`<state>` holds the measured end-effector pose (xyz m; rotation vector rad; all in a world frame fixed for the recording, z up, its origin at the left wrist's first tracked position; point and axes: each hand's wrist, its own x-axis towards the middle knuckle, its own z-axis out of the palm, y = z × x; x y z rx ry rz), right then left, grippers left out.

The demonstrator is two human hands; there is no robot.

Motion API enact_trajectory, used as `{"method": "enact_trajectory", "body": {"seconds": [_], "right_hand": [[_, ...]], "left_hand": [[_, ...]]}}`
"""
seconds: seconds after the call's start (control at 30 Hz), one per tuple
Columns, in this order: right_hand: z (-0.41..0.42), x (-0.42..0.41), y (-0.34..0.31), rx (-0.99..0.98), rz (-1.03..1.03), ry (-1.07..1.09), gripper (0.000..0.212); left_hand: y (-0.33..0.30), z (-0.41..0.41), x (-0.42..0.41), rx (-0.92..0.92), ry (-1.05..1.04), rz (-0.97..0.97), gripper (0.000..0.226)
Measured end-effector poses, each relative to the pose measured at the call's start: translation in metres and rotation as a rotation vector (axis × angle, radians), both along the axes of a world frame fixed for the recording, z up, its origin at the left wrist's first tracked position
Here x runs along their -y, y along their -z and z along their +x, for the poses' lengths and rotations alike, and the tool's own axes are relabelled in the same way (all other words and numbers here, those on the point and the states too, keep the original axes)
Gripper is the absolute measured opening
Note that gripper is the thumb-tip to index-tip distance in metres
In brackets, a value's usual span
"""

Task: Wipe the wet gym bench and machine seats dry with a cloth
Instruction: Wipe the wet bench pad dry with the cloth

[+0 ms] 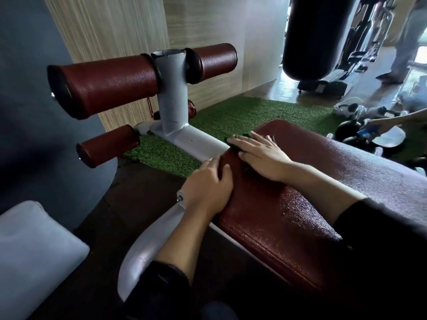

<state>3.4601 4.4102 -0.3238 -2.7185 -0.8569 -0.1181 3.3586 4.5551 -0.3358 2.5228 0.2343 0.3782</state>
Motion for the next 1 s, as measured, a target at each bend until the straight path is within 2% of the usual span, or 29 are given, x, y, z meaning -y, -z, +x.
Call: {"method": "enact_trajectory", "body": {"seconds": [0.1,0.17,0.3,0.4,0.47,0.6,0.7,0.77,0.87,1.0], "right_hand": [[-0.025,0.035,0.006,-0.007,-0.036,-0.157,0.047],[-0.024,0.059,0.004,-0.021,-0.034,-0.189,0.045],[0.006,0.072,-0.001,0.015,-0.066,-0.008,0.048],[0.022,0.043,-0.001,0.008,-0.049,0.138,0.047],[0.019,0.019,-0.001,-0.001,-0.014,0.156,0.047],[-0.018,0.007,0.001,-0.017,0.015,0.009,0.047],[-0.039,0.038,0.002,-0.037,-0.026,-0.162,0.046],[-0.039,0.060,-0.002,-0.058,-0.051,-0.191,0.046],[-0.022,0.070,-0.003,-0.022,-0.056,-0.057,0.047],[-0.011,0.039,0.002,-0.027,-0.010,0.194,0.048]], "left_hand": [[0.001,0.002,-0.001,-0.013,0.000,-0.004,0.050],[0.001,0.001,-0.001,-0.010,-0.008,-0.014,0.050],[0.001,0.000,0.000,-0.006,-0.015,-0.029,0.050],[0.000,0.001,0.000,0.002,-0.021,-0.031,0.049],[0.000,0.000,0.000,0.014,-0.019,-0.027,0.049],[0.001,0.001,-0.001,0.023,-0.010,-0.039,0.048],[0.004,0.003,-0.002,0.025,-0.008,-0.048,0.048],[0.005,0.004,-0.003,0.026,-0.009,-0.057,0.048],[0.006,0.004,-0.003,0.026,0.001,-0.066,0.049],[0.005,0.004,-0.004,0.019,0.023,-0.096,0.048]]}}
